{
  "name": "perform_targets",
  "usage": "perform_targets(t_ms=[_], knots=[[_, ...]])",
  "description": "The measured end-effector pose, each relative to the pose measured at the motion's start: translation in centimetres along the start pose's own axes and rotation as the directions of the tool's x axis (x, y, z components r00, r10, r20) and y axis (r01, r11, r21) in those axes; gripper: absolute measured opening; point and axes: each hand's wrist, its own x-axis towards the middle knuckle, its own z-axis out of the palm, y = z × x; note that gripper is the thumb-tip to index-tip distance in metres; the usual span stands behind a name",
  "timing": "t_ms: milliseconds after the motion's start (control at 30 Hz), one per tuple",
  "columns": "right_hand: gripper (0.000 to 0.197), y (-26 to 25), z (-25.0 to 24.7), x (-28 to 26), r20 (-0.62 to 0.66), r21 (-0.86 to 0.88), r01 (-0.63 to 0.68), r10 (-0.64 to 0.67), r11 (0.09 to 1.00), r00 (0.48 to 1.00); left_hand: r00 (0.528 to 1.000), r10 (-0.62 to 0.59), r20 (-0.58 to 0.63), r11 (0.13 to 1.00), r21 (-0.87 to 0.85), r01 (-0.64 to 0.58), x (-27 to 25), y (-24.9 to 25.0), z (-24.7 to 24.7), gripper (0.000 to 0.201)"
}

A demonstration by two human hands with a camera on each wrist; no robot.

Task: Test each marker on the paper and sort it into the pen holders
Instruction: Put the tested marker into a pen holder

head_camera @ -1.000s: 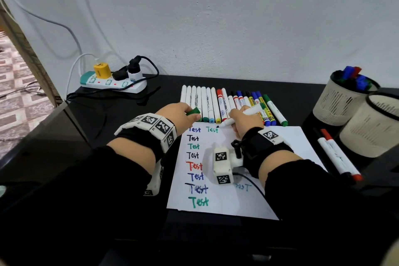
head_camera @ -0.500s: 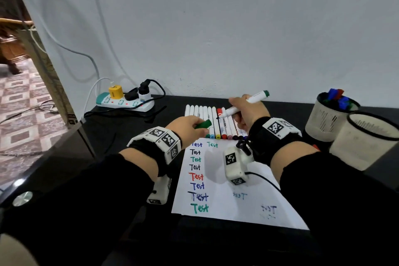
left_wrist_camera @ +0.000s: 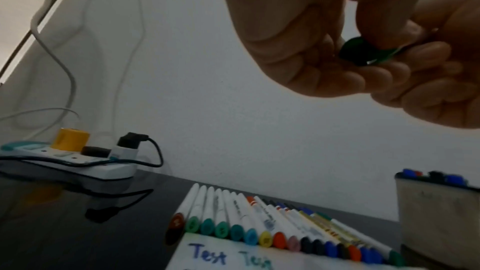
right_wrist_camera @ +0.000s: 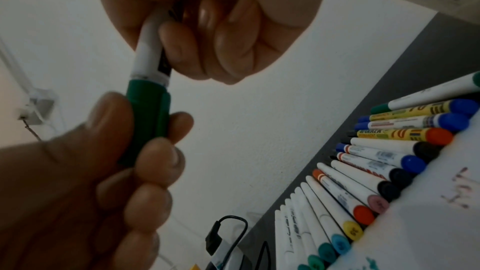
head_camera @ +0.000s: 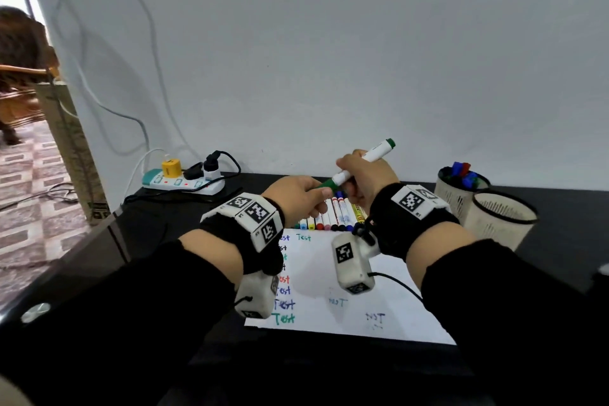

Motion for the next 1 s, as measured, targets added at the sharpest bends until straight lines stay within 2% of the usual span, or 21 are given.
perform_targets(t_ms=[167,300,500,633,733,767,833,867,933,1000], knots=[[0.029,-1.6,-1.0,-0.9,-0.008,0.017,-0.035,0.035,0.999,0.999,0.998,0.043,-0.039,0.995,0.095,-0.039,-0.3,1.9,0.7,0.022],[0.025,-1.8,-1.5,-1.3,0.002,0.128,-0.051,0.051,0.991,0.999,0.997,0.064,-0.036,0.991,0.118,-0.059,-0.3,2.9,0.7,0.024],[0.026,-2.1,-1.7,-1.2,0.000,0.160,-0.026,0.026,0.987,1.000,0.997,0.074,-0.035,0.997,0.027,-0.073,-0.2,3.4,0.8,0.027],[0.034,-1.8,-1.9,-0.9,-0.063,0.087,0.042,-0.037,0.995,0.997,0.996,0.052,-0.075,0.996,0.075,-0.046,0.0,3.5,0.3,0.026],[0.025,-1.4,-2.4,-0.6,-0.165,0.175,0.081,-0.052,0.981,0.985,0.994,-0.001,-0.111,0.995,0.098,0.012,0.3,3.3,0.1,0.027],[0.027,-1.2,-2.7,-0.5,-0.201,0.140,0.093,-0.063,0.986,0.977,0.993,-0.019,-0.118,0.994,0.106,0.031,0.3,3.1,0.1,0.029],[0.030,-0.9,-3.2,-0.2,-0.192,-0.150,0.142,-0.170,0.978,0.967,0.992,-0.042,-0.122,0.990,0.128,0.058,0.5,3.0,0.2,0.032],[0.033,-0.8,-3.3,-0.2,-0.130,-0.330,0.190,-0.243,0.925,0.961,0.991,-0.048,-0.124,0.987,0.147,0.066,0.6,3.0,0.4,0.033],[0.036,-0.9,-3.5,-0.2,0.031,-0.613,0.286,-0.339,0.736,0.940,0.991,-0.049,-0.123,0.981,0.181,0.071,0.8,3.4,0.7,0.035],[0.032,-1.0,-3.9,-0.1,0.117,-0.772,0.314,-0.361,0.553,0.925,0.993,-0.038,-0.109,0.971,0.230,0.062,1.1,4.0,1.0,0.037]])
